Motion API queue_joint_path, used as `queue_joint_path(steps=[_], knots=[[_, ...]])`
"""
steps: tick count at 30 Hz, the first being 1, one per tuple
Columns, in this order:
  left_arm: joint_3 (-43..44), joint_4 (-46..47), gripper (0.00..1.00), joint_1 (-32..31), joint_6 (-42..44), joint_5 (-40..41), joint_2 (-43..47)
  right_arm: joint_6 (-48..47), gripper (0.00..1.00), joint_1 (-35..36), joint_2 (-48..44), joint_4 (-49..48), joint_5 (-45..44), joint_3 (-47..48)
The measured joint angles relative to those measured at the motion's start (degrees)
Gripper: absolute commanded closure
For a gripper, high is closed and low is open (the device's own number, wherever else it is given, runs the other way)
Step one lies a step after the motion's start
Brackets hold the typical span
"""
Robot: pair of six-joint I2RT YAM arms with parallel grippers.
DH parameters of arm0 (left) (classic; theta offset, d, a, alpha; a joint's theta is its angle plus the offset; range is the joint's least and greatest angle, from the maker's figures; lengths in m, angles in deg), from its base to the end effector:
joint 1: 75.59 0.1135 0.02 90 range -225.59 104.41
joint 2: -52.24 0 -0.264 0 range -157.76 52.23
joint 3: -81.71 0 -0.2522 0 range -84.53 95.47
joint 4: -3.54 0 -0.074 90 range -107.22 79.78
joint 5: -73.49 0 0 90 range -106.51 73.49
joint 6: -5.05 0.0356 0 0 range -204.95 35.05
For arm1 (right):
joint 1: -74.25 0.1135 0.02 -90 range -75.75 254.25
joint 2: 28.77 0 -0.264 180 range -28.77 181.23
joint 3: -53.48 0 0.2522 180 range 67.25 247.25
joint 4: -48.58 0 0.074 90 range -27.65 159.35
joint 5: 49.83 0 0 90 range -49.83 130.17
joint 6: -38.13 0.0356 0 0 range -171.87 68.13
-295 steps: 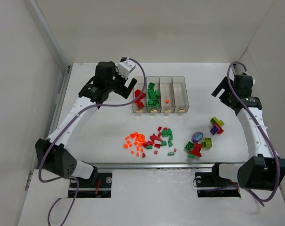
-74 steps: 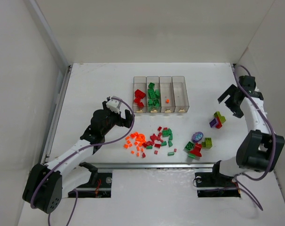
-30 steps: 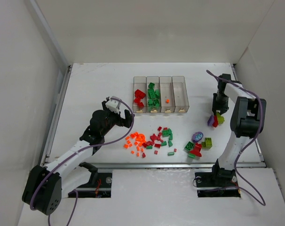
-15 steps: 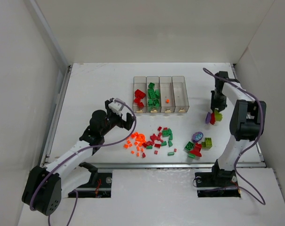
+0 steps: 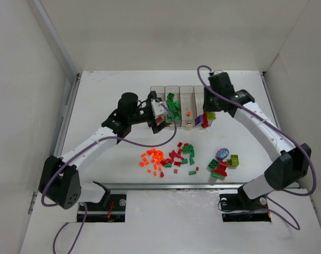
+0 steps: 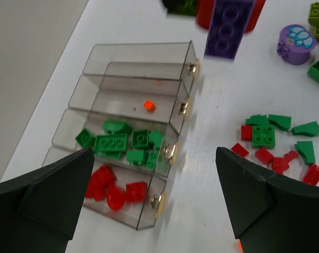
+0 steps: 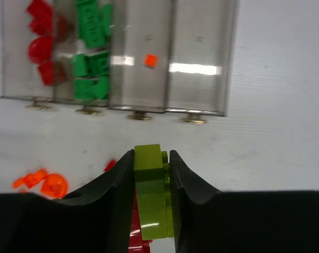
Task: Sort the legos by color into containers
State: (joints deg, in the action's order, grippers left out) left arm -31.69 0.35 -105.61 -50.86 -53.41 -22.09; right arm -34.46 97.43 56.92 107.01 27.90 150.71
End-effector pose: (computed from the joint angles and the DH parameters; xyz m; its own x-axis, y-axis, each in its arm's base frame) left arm 0.2484 -0.1682 0.3144 0.3745 0.3013 -0.8769 0.8460 0.2760 0.4561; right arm 0.2986 0.1196 0.3478 -0.7155 0.0117 -0.6985 -0.0388 0.9977 0.0564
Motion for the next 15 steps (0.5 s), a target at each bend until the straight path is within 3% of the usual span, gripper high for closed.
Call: queue_joint_path(steps=[4,8,15], knots=[[5.92,-2.21,0.0,-4.44,4.33,-2.49,-4.9,4.09,1.0,8.63,3.17,-1.55,0.26,1.6],[7.32,-3.65,0.0,-7.52,6.88,-3.82,-7.08,6.69,1.0,10.67,5.86,-2.1,1.09,2.75],[7.32,-5.86,0.17,-8.13,8.66,-4.61,-8.55,8.52,1.0,10.67,5.86,-4.28,2.23,3.19]])
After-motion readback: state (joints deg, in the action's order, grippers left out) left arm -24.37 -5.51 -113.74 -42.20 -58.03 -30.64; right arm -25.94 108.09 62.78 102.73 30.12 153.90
